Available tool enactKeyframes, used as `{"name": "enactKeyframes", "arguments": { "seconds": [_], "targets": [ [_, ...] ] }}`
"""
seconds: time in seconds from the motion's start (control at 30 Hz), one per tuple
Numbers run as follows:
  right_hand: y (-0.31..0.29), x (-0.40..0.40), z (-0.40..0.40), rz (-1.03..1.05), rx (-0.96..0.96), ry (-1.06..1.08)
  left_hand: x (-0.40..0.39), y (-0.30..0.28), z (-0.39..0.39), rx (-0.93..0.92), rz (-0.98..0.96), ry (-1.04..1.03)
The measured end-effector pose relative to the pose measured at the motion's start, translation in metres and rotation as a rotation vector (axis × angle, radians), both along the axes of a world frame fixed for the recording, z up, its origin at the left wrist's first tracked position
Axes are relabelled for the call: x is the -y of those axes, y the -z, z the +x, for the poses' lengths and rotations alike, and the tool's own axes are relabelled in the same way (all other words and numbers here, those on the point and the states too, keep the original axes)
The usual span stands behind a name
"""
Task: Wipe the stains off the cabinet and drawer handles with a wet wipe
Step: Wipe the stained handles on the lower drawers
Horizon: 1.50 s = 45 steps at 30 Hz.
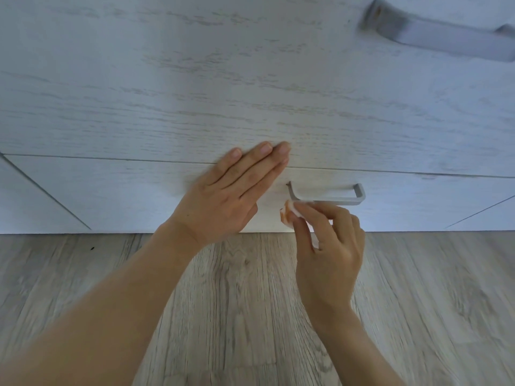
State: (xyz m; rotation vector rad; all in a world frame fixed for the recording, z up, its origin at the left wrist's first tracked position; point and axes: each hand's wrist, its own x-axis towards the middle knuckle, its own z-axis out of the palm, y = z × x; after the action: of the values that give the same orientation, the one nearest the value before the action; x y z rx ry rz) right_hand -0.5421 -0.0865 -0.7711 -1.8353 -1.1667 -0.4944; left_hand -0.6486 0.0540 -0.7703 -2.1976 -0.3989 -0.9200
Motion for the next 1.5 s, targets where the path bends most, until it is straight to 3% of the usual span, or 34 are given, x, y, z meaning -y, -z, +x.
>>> {"name": "enactKeyframes", "arguments": {
  "seconds": [0.27, 1.1, 1.5],
  "targets": [
    [-0.005, -0.001, 0.003, 0.06, -0.118, -0.092, 0.0, 0.001, 0.001, 0.009, -0.009, 0.01],
    [-0.025, 0.029, 0.082, -0.022, -0.248, 0.116, 0.004, 0.008, 0.004, 0.051, -0.06, -0.005],
    [-0.029, 0.038, 0.071, -0.173, -0.261, -0.072, 0.011, 0.005, 0.003, 0.035, -0.117, -0.034]
  ]
}}
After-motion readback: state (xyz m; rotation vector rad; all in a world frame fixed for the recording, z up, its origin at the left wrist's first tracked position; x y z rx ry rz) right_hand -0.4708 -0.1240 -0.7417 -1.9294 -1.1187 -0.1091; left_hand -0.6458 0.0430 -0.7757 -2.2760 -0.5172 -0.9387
